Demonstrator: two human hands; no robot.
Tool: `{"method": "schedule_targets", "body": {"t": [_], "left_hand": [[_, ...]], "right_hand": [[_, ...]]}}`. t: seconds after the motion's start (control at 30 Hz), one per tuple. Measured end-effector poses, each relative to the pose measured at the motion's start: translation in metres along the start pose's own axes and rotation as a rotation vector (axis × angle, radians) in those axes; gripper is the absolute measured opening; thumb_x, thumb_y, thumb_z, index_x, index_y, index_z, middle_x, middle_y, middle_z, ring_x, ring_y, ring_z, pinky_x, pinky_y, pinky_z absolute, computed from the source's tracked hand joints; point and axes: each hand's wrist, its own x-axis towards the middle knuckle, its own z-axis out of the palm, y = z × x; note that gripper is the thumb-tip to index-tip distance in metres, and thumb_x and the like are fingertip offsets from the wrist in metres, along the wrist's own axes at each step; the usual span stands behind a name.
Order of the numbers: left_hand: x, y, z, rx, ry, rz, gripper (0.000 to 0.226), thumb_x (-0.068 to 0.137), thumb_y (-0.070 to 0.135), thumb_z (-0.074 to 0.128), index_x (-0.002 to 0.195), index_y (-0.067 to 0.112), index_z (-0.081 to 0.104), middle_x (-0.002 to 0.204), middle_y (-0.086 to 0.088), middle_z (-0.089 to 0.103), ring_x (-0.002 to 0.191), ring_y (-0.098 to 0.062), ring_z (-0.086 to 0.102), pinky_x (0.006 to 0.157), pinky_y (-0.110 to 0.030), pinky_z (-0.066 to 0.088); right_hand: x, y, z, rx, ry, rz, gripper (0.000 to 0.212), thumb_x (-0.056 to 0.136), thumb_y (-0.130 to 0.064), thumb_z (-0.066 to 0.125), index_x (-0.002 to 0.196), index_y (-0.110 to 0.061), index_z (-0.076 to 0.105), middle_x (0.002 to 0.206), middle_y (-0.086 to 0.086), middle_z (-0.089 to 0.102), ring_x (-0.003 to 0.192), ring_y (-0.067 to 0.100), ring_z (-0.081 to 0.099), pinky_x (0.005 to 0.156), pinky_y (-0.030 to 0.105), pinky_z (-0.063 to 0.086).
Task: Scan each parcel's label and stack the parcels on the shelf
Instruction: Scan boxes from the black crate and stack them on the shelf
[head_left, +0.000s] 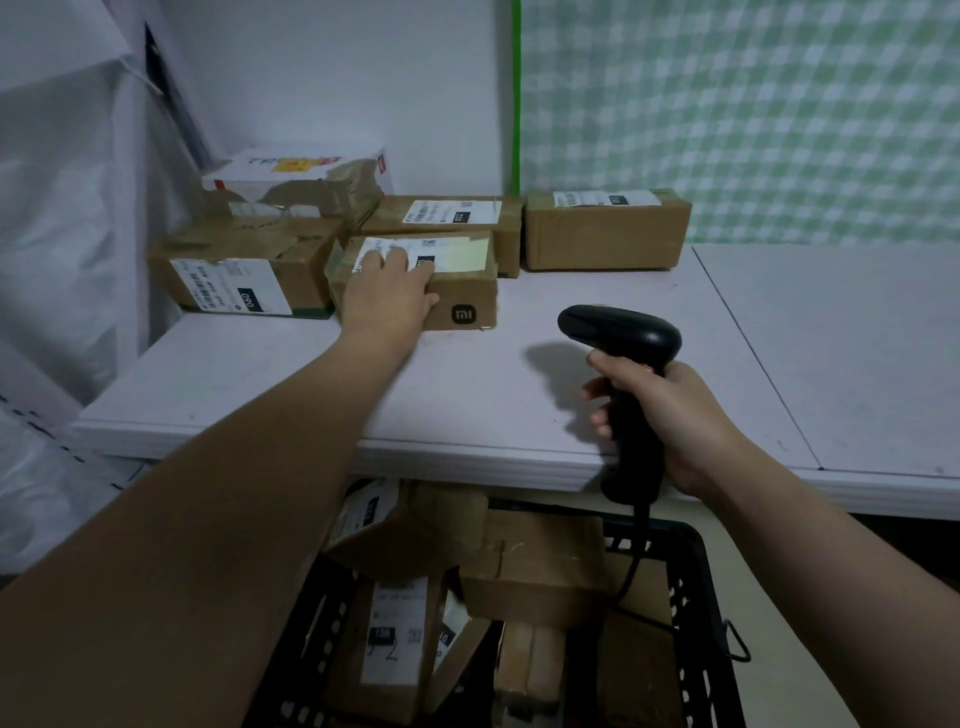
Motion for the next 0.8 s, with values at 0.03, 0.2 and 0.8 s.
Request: {"method": "schedule_targets", "body": {"t": [0.03, 0.2, 0.8], "left_hand": [[0.0, -0.001, 0.001, -0.012, 0.002, -0.003, 0.043, 0.1, 0.036, 0.043, 0.138, 0.017, 0.045, 0.13, -0.015, 0.046, 0.122, -0.034, 0.039, 0.093, -0.044, 0.041], [-0.018, -0.001, -0.002, -0.129, 0.005, -0.013, 0.051, 0.098, 0.045, 0.043, 0.14, 0.016, 0.041, 0.135, -0.016, 0.041, 0.125, -0.034, 0.036, 0.096, -0.045, 0.04], [-0.277, -0.017, 0.085, -0.562, -0.268, -0.098, 0.068, 0.093, 0.029, 0.059, 0.147, 0.003, 0.029, 0.153, -0.015, 0.028, 0.142, -0.028, 0.025, 0.114, -0.035, 0.021]], "right_hand": [[0.0, 0.0, 0.001, 0.003, 0.0, 0.003, 0.022, 0.089, -0.026, 0.067, 0.079, -0.006, 0.064, 0.081, 0.019, 0.06, 0.051, 0.02, 0.051, 0.053, 0.03, 0.041], [-0.007, 0.007, 0.012, -0.017, -0.06, -0.009, 0.015, 0.092, -0.019, 0.065, 0.092, -0.004, 0.062, 0.072, 0.01, 0.065, 0.048, 0.017, 0.053, 0.046, 0.025, 0.048], [-0.101, 0.104, 0.054, -0.673, -0.405, 0.078, 0.011, 0.085, -0.016, 0.071, 0.079, -0.021, 0.063, 0.062, -0.007, 0.062, 0.051, 0.005, 0.058, 0.051, 0.02, 0.046]]}}
